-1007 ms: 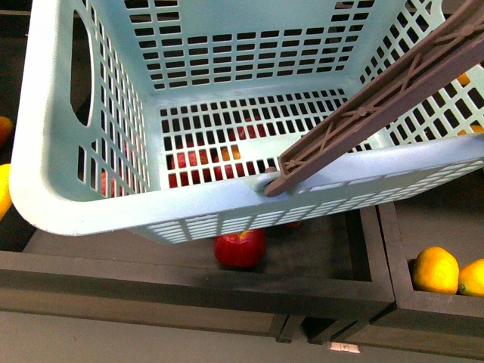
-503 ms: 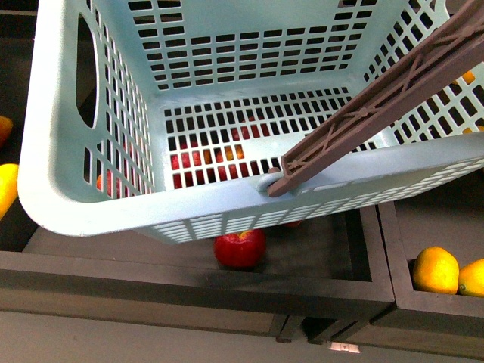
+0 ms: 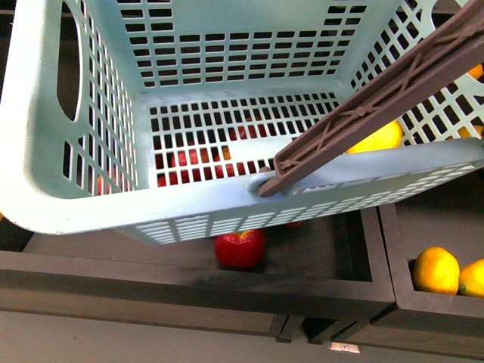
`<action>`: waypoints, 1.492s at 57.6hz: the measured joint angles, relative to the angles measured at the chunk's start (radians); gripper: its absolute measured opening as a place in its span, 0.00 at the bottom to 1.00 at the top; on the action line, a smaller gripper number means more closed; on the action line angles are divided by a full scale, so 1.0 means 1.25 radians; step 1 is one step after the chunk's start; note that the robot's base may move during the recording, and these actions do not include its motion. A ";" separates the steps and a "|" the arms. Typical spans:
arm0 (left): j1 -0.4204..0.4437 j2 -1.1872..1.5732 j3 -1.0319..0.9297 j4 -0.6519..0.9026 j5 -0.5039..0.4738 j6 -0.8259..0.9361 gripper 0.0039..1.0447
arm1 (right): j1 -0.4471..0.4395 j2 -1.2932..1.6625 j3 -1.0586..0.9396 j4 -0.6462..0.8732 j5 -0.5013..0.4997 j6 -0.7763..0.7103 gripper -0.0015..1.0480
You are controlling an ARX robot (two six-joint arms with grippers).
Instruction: Pick lemon and mango into basket
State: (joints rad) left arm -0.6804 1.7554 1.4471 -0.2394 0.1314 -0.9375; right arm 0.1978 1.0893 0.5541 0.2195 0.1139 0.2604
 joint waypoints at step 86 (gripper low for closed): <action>-0.002 0.000 0.000 0.000 0.003 -0.001 0.27 | -0.156 -0.508 -0.407 0.148 -0.089 -0.206 0.42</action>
State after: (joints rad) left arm -0.6823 1.7557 1.4471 -0.2394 0.1349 -0.9382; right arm 0.0032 0.4541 0.0452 0.4042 0.0025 0.0032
